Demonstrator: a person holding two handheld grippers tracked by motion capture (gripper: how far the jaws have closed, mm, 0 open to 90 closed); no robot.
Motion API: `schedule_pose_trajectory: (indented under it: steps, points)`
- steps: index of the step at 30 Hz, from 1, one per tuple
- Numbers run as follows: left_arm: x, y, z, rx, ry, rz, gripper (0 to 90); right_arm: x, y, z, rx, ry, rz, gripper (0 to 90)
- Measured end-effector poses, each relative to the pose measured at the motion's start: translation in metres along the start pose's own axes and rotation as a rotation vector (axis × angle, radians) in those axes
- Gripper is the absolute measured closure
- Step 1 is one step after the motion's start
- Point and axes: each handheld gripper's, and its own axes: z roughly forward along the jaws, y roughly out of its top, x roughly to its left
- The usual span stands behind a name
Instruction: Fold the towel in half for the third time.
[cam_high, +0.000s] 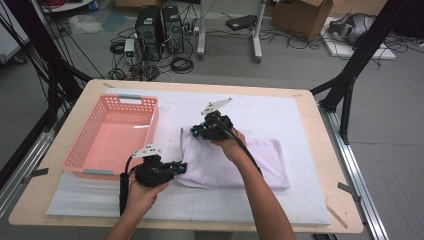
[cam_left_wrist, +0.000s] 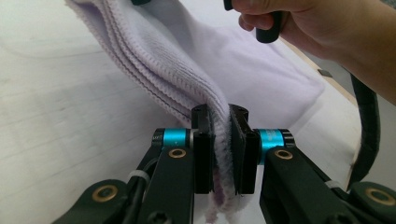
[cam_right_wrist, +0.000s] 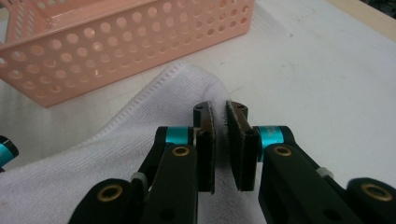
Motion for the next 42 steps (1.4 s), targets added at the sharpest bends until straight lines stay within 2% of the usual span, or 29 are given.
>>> schedule_pose_trajectory:
  steps: [5,14,19,27,34,37,40,42]
  points:
    - [-0.009,0.009,0.013,-0.005,-0.024,0.014,81.1,-0.006,-0.004,-0.018,-0.022,-0.021,0.004,82.5]
    - [-0.026,0.022,0.037,0.017,-0.05,0.03,81.1,-0.015,-0.016,-0.043,-0.058,-0.052,0.019,82.5]
    - [-0.039,0.029,0.055,0.037,-0.067,0.055,80.9,-0.022,-0.026,-0.059,-0.07,-0.08,0.027,82.4]
    - [-0.06,0.04,0.089,0.072,-0.074,0.099,80.8,-0.038,-0.049,-0.085,-0.093,-0.14,0.062,82.1]
    - [-0.073,0.041,0.117,0.086,-0.073,0.103,80.6,-0.052,-0.075,-0.1,-0.099,-0.19,0.111,82.0]
    - [-0.08,0.04,0.127,0.095,-0.071,0.12,79.7,-0.055,-0.084,-0.104,-0.097,-0.208,0.106,82.1]
    - [-0.086,0.038,0.129,0.081,-0.08,0.137,73.5,-0.056,-0.091,-0.107,-0.091,-0.223,0.097,82.2]
    - [-0.089,0.039,0.124,0.065,-0.083,0.163,61.3,-0.06,-0.097,-0.11,-0.092,-0.229,0.103,82.2]
